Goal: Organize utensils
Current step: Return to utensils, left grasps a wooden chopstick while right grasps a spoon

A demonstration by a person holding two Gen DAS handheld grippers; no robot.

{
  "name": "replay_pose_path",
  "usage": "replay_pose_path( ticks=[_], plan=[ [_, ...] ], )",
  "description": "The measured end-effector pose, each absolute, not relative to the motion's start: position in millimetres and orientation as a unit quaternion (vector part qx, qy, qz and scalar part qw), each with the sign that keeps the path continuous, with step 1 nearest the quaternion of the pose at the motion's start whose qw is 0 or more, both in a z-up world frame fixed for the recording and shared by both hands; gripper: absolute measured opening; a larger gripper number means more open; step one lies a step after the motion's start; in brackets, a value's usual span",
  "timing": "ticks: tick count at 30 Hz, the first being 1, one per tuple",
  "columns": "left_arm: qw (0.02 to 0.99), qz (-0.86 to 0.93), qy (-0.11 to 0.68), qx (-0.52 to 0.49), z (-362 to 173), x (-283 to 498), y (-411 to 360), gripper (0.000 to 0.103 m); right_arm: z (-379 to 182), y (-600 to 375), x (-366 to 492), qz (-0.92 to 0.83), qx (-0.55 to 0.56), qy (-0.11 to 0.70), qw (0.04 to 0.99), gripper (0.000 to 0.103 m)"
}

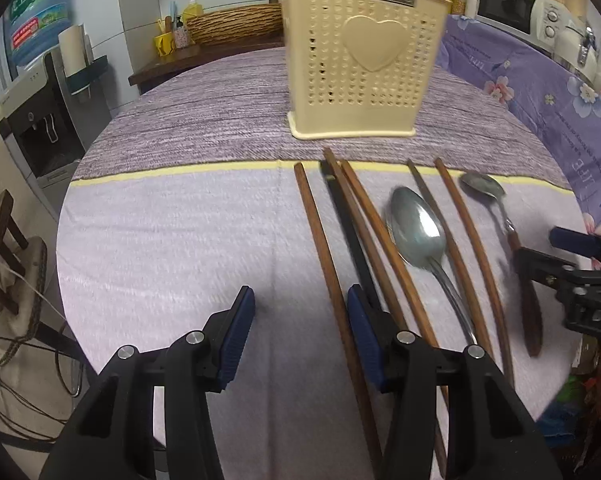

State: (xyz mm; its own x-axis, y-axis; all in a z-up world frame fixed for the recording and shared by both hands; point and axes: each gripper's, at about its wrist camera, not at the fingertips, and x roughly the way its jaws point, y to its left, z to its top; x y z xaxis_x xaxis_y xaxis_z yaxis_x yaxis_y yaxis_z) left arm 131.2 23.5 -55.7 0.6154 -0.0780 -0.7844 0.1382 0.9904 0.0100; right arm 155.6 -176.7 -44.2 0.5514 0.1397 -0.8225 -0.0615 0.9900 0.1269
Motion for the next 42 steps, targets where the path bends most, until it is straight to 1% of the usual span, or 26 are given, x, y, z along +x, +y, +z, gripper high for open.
replay_pose_path(
  ticks=[2,3,6,8,9,11,14,16,19,22,24,29,37,42],
  plan=[
    [0.897,-0.061,0.437,0.026,-54.6,144.9,27.4,0.045,-43.0,-179.6,163.8,0.056,0.054,0.471,0.879,0.08],
    [0.896,-0.061,0.44,0.022,-53.7,154.3,29.2,0.042,-42.1,-178.4,167.2,0.054,0.053,0.47,0.88,0.08],
    [0.895,-0.06,0.442,0.023,-53.1,172.5,28.8,0.037,-43.1,-171.7,179.7,0.052,0.044,0.475,0.877,0.08],
    [0.893,-0.06,0.445,0.022,-52.4,181.4,28.4,0.035,-46.3,-168.2,187.3,0.046,0.042,0.485,0.872,0.079],
    [0.892,-0.062,0.447,0.019,-51.9,186.0,28.1,0.034,-47.9,-168.9,189.5,0.045,0.042,0.488,0.87,0.076],
    [0.891,-0.064,0.45,0.015,-51.6,189.6,27.6,0.032,-49.3,-165.6,194.1,0.039,0.035,0.491,0.87,0.074],
    [0.89,-0.067,0.452,0.014,-51.1,193.7,25.5,0.029,-49.3,-162.6,203.5,0.032,0.034,0.495,0.868,0.068],
    [0.889,-0.067,0.452,0.014,-51.1,194.6,23.4,0.028,-49.1,-158.2,211.1,0.025,0.026,0.498,0.866,0.067],
    [0.889,-0.069,0.453,0.018,-51.3,198.9,19.3,0.025,-49.5,-153.2,218.8,0.021,0.022,0.505,0.863,0.063],
    [0.888,-0.068,0.455,0.022,-51.0,202.9,15.1,0.021,-49.0,-150.0,224.0,0.013,0.014,0.507,0.862,0.056],
    [0.887,-0.067,0.456,0.019,-50.5,204.7,14.3,0.017,-48.5,-150.0,226.0,0.013,0.018,0.507,0.862,0.049],
    [0.887,-0.06,0.456,0.025,-50.0,210.2,11.3,0.01,-48.4,-147.9,227.7,0.015,0.013,0.504,0.863,0.048],
    [0.889,-0.056,0.454,0.018,-48.9,211.8,10.6,0.009,-46.9,-147.9,224.0,0.037,0.017,0.483,0.875,0.048],
    [0.893,-0.059,0.447,0.003,-44.2,217.7,18.6,0.009,-33.6,-156.5,217.3,0.055,0.025,0.441,0.895,0.047]
  ],
)
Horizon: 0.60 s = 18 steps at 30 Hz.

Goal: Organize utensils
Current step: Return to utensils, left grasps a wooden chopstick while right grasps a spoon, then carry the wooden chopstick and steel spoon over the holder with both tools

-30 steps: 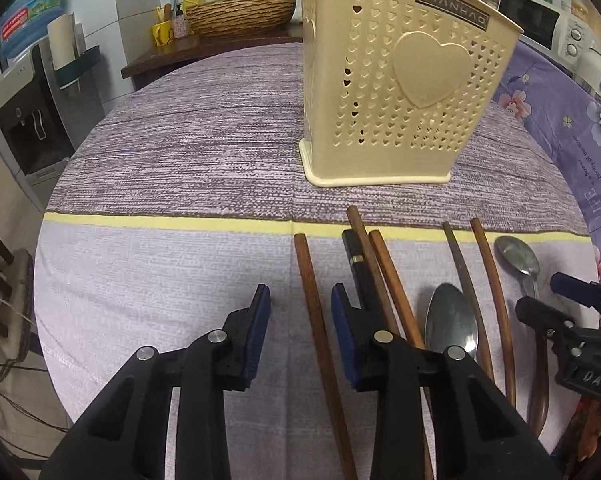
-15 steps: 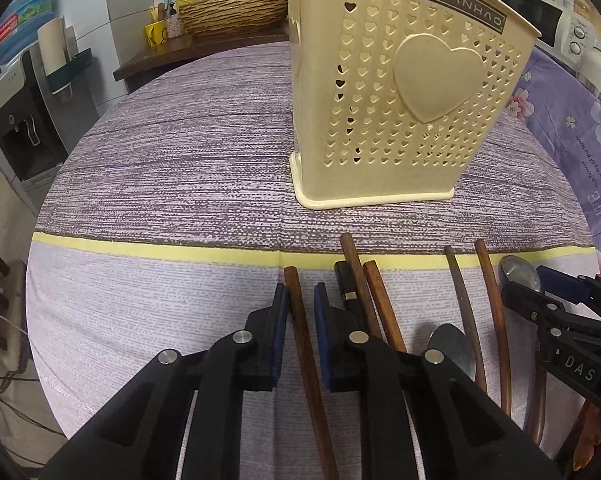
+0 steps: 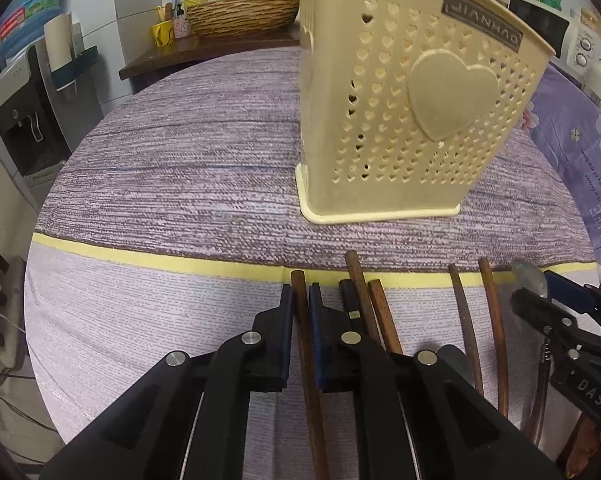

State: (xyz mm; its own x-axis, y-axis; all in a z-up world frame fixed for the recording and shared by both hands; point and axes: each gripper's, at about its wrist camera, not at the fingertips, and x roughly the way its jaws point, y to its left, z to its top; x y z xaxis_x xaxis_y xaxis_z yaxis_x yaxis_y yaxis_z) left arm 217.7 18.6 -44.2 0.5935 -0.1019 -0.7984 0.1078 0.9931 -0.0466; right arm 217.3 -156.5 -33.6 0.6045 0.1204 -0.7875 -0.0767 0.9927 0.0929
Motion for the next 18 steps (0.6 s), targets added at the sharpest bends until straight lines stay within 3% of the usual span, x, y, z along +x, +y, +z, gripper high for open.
replay_pose_path(
  ticks=[18],
  plan=[
    [0.961,-0.08,0.259,-0.056,93.2,171.9,59.7,0.008,49.6,-186.1,177.8,0.082,0.012,0.285,0.955,0.047]
  ],
)
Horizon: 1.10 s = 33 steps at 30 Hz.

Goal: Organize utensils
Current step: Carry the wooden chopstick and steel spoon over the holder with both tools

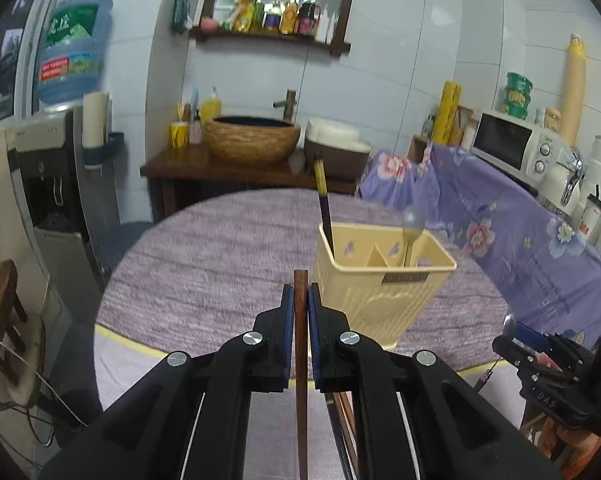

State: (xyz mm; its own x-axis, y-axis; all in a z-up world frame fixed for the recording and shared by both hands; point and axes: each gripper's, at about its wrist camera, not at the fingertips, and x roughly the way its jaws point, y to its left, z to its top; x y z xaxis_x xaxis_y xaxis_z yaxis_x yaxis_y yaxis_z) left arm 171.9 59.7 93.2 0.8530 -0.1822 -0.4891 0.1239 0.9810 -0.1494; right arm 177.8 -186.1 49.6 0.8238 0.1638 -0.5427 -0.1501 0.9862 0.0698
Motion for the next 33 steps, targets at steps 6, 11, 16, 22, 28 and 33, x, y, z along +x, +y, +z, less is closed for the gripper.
replay_pose_path(
  ticks=[6,11,16,22,28,33],
  plan=[
    [0.965,-0.076,0.243,-0.061,98.2,169.3,60.7,0.008,51.5,-185.0,178.3,0.084,0.008,0.283,0.955,0.047],
    [0.966,-0.079,0.239,-0.065,97.6,167.1,63.3,0.008,51.9,-182.9,175.9,0.084,0.003,0.282,0.956,0.047],
    [0.967,-0.088,0.226,-0.071,107.9,160.9,66.3,0.008,61.0,-185.9,175.8,0.092,0.009,0.274,0.957,0.047],
    [0.973,-0.101,0.193,-0.075,145.7,159.2,69.9,0.008,103.1,-185.6,185.1,0.116,0.005,0.244,0.963,0.047],
    [0.984,-0.108,0.127,-0.059,214.8,160.3,62.4,0.008,173.5,-178.8,205.8,0.132,-0.009,0.194,0.972,0.047],
    [0.991,-0.091,0.089,-0.049,256.0,181.0,43.5,0.008,215.7,-164.5,232.4,0.097,-0.032,0.148,0.984,0.047]
  ],
)
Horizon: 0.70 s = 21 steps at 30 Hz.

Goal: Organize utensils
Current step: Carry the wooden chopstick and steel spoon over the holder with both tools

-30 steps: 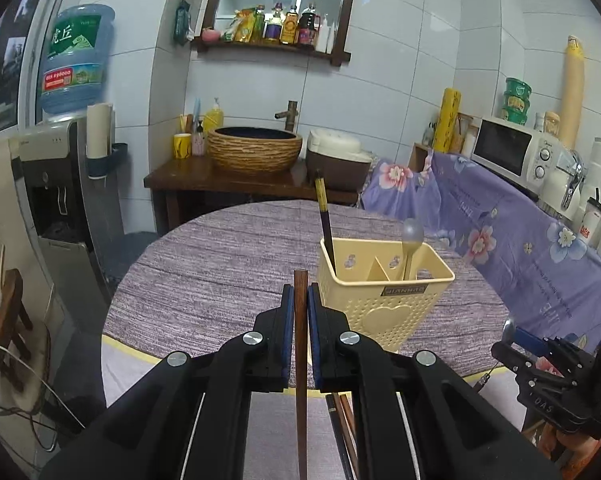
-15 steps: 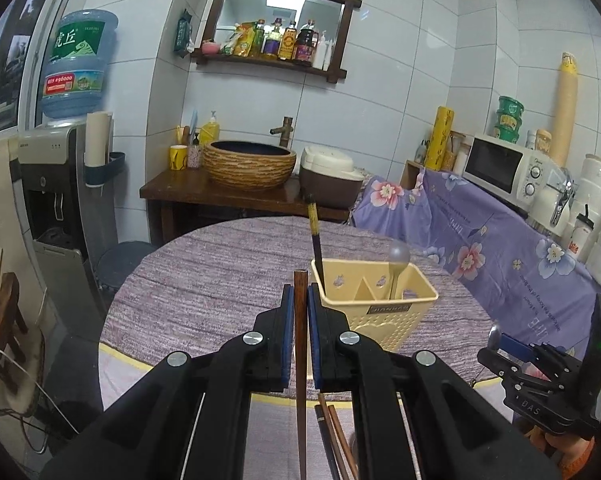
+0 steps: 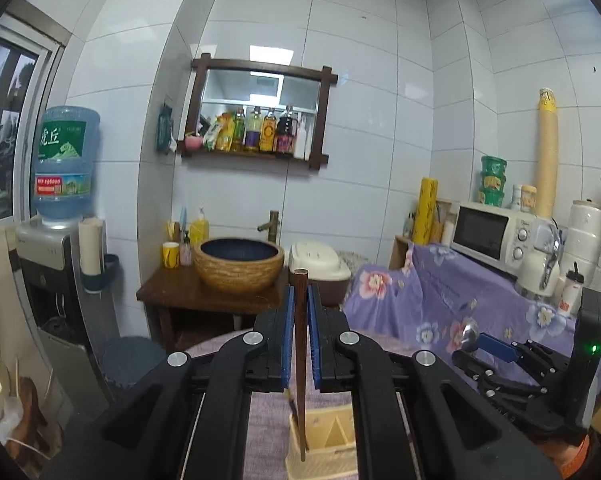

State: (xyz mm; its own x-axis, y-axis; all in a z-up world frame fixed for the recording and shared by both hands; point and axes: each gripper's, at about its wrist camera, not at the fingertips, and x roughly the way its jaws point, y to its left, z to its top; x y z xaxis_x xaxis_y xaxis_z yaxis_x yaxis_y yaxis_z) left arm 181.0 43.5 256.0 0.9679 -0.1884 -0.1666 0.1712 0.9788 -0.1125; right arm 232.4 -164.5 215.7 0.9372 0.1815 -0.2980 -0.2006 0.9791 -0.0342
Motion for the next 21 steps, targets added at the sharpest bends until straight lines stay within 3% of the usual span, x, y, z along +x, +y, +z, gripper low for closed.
replay_pose_path(
  ticks=[5,21],
  plan=[
    [0.992,-0.075,0.084,-0.051,255.3,209.8,28.8,0.008,212.0,-144.4,255.7,0.078,-0.058,0.137,0.986,0.047],
    [0.974,-0.071,0.205,-0.07,133.7,259.1,21.3,0.008,101.7,-117.3,293.2,0.082,-0.098,0.219,0.967,0.047]
  ],
)
